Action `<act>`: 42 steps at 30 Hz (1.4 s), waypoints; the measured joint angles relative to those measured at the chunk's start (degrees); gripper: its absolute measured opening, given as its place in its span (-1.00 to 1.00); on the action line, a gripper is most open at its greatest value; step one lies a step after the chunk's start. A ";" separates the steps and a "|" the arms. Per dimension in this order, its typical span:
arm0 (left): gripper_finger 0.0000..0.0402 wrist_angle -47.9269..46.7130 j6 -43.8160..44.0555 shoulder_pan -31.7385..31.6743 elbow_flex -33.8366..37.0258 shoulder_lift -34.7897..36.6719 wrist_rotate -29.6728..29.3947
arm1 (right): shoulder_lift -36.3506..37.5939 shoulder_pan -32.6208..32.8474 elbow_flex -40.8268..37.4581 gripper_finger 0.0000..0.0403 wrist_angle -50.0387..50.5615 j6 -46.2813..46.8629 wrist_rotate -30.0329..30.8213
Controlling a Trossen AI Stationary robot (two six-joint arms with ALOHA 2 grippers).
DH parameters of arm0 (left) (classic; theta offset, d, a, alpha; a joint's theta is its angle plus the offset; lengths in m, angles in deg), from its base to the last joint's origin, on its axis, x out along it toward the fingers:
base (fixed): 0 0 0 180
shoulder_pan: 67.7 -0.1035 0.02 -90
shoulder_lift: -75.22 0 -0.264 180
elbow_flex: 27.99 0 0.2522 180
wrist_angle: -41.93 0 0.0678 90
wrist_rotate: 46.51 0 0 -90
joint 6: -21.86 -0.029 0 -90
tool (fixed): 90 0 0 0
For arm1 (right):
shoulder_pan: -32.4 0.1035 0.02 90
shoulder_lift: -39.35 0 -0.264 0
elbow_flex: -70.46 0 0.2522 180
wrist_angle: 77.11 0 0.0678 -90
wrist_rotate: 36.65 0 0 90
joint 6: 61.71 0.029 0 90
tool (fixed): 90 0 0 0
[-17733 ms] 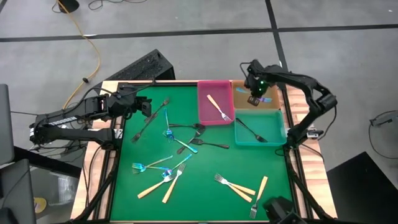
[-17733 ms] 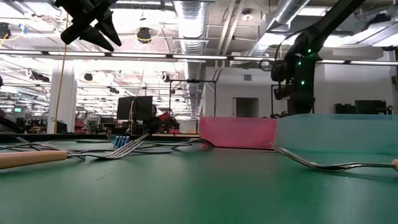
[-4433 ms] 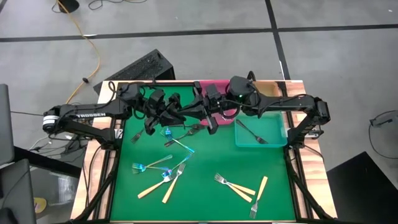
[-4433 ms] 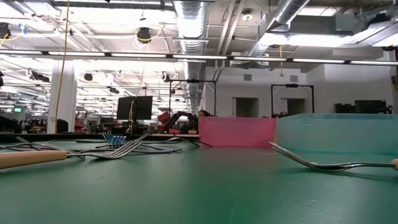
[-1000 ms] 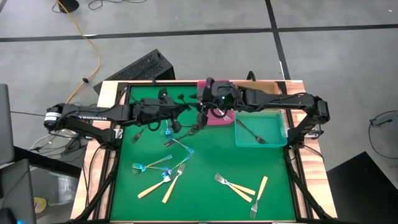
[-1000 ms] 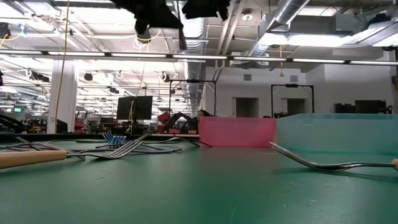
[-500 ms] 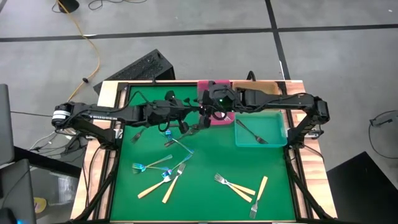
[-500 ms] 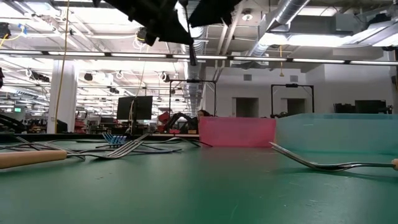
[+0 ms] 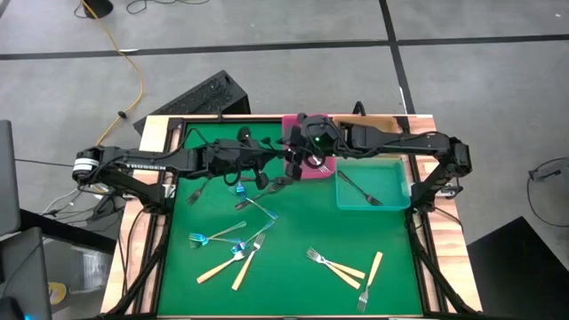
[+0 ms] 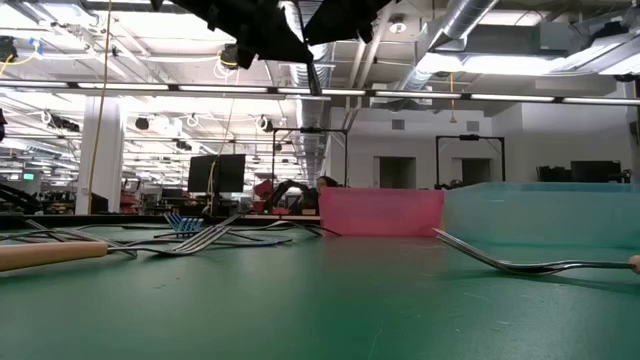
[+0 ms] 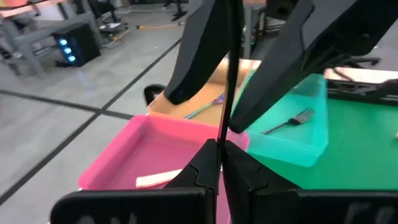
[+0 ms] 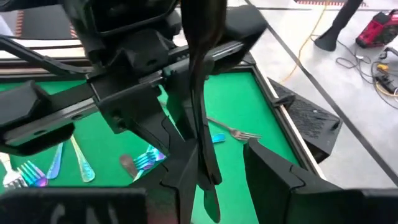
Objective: Sort silverware by color (type)
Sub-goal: Put the black fork into the blue bin
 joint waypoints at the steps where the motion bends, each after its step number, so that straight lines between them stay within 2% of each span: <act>1: -1.00 0.48 -0.33 0.02 0.00 0.00 0.47 | -0.03 0.03 0.00 -0.26 -0.16 -0.32 -0.59; 8: -1.00 2.79 -1.31 0.02 0.00 -0.09 0.83 | -0.11 0.01 0.02 -0.30 -0.30 -0.65 -1.90; 11: -1.00 2.53 -1.27 0.02 0.00 -0.09 1.51 | -0.11 0.01 0.02 -0.45 0.04 -0.66 -1.92; 16: -1.00 2.50 -1.02 0.02 0.00 -0.09 1.85 | -0.13 -0.25 0.02 -0.87 0.24 -1.05 -2.53; 22: -0.99 1.86 -0.08 0.02 0.00 -0.09 1.84 | -0.13 -0.82 0.02 -0.89 0.65 0.03 -4.13; 25: -0.95 0.49 0.69 0.10 0.00 -0.09 0.57 | -0.16 -2.05 0.00 -0.89 0.79 0.85 -8.49; 30: -0.78 -3.75 0.73 0.50 0.02 0.52 0.02 | 1.09 -7.54 -0.04 -0.89 5.91 3.64 -19.30; 32: -0.70 -6.16 0.81 0.98 0.02 1.20 -0.23 | 2.21 -10.37 -0.07 -0.89 10.19 3.76 -24.53; 36: -0.61 -10.18 2.56 1.10 0.02 2.96 -0.23 | 4.75 -14.63 -0.08 -0.89 18.66 0.26 -29.92; 39: -0.61 -13.15 3.32 1.03 0.02 5.03 -1.04 | 7.35 -18.35 -0.07 -0.89 25.10 -1.88 -35.96; 42: -0.62 -14.70 3.55 1.09 0.00 7.63 -2.81 | 10.45 -22.49 -1.12 -0.89 30.95 -2.56 -39.48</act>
